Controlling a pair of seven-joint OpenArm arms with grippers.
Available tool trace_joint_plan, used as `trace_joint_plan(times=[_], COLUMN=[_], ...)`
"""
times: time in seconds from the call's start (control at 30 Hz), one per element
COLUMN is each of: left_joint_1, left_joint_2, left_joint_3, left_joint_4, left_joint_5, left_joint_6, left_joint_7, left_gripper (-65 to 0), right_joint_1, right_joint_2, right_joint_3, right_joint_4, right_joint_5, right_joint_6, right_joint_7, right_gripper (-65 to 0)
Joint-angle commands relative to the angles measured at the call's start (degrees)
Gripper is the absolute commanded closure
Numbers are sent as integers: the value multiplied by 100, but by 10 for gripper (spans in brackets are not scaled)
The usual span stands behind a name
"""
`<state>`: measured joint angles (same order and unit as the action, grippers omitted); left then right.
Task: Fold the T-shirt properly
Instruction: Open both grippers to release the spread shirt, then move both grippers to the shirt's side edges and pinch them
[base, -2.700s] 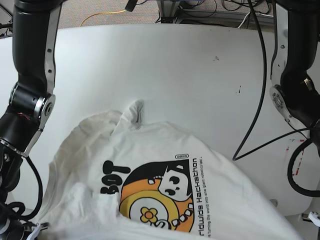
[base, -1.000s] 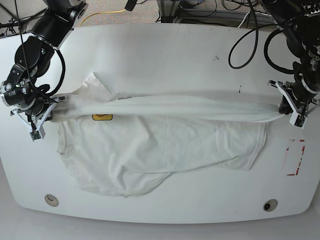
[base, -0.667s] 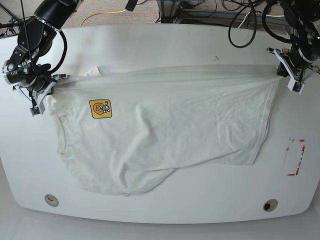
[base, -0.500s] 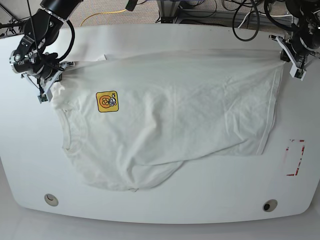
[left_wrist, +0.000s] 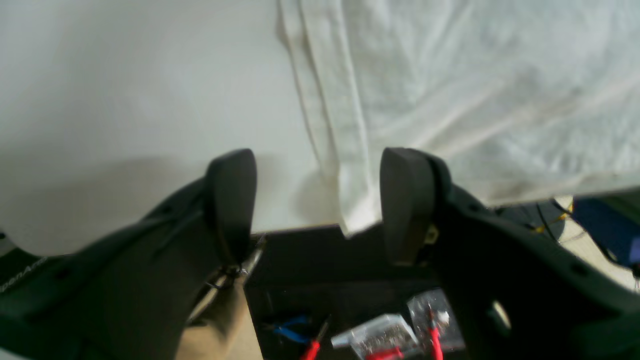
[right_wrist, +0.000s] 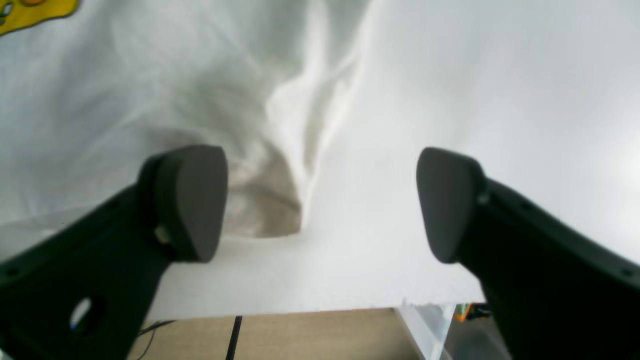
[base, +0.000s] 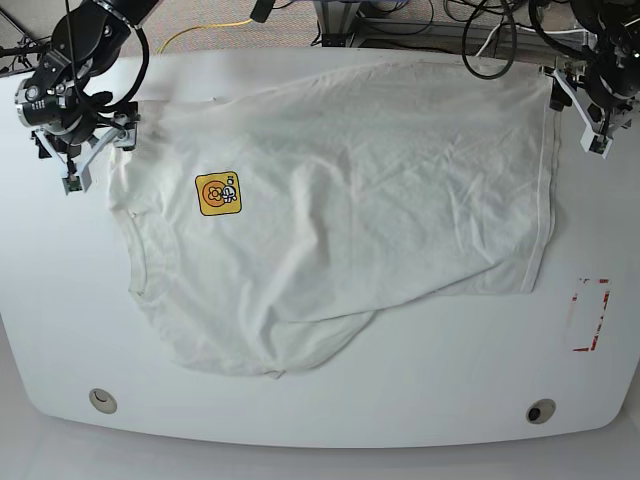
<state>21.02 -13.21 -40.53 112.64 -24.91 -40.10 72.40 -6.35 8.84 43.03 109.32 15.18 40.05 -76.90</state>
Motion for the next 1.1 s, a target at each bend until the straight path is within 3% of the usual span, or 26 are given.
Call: trace_joint_plan(times=[0.0,0.4,0.5,0.63,0.77,0.87,1.07], left_joint_1=[-225,-1842,-2247,-2827,-3407,-3486,-3469], left_joint_2=[-99,-99,-81,-63,-63,-63,-72], left_joint_3=[-65,-39,-30,-30,-30,-30,-21], left_joint_4=[99,-147,-411,-851,-1449,-1510,-1493], left_joint_5=[-46,-28,157,675,1168,1264,1229], left_joint_6=[10,10,10,10,10,10,10], left_joint_7=[-141,-159,-168,-176,-238,-335,-695], left_gripper=[-365,-365,-365,-365,-365,-365,-365], right_joint_1=[288,2178,2732,3259,3778,4077,4850], right_joint_2=[87,158,360,668,905,1133,1424], right_joint_3=[-8,-43,-61,-571,-1054,-1336,-1995], right_joint_4=[62,-1556,-2400,-3525,-4721,-5450,-7358], right_joint_5=[130,95,95,95,95,95,86], right_joint_6=[-5,-5,-5,-5,-5,-5,-5], right_joint_7=[143,169,363,961,2007,2578,4328], right_gripper=[-564,-560,-560,-560,-560,-560,-558])
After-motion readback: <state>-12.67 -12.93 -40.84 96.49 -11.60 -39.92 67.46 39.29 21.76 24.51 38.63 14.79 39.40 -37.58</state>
